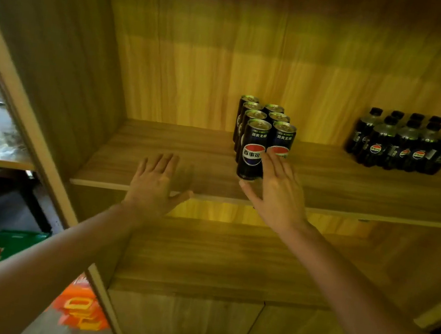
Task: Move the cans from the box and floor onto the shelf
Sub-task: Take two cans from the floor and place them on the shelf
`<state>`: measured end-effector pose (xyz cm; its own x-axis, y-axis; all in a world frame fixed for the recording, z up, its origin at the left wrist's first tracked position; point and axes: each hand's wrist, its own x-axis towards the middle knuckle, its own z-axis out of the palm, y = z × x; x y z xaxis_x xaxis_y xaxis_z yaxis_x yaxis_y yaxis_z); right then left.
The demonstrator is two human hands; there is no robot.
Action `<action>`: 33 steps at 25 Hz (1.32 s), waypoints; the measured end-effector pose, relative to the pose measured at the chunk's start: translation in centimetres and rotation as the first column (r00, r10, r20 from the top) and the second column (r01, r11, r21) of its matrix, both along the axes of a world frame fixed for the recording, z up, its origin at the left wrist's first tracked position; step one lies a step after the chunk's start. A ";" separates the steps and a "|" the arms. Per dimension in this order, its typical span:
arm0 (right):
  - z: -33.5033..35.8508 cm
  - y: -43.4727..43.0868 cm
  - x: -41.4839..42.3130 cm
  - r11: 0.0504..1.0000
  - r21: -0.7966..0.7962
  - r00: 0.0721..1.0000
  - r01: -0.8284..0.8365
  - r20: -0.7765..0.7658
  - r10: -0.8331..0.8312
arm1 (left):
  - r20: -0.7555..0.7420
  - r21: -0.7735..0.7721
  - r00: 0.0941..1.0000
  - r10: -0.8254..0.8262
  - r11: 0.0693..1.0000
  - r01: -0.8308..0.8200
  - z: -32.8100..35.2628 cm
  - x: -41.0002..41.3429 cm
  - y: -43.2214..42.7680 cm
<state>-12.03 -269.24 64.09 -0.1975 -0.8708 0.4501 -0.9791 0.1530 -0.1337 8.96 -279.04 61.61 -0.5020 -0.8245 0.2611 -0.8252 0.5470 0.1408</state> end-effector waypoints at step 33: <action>-58.6 -2.9 25.5 0.876 0.403 0.962 -0.266 0.164 0.217 | 0.116 0.139 0.993 -0.010 0.990 -0.006 -55.6 26.2 2.4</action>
<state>13.43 -272.14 5.48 0.0164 -0.9996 0.0224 -0.9755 -0.0210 -0.2191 35.18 -276.65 6.01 -0.5241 -0.8475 0.0839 -0.8392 0.5307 0.1187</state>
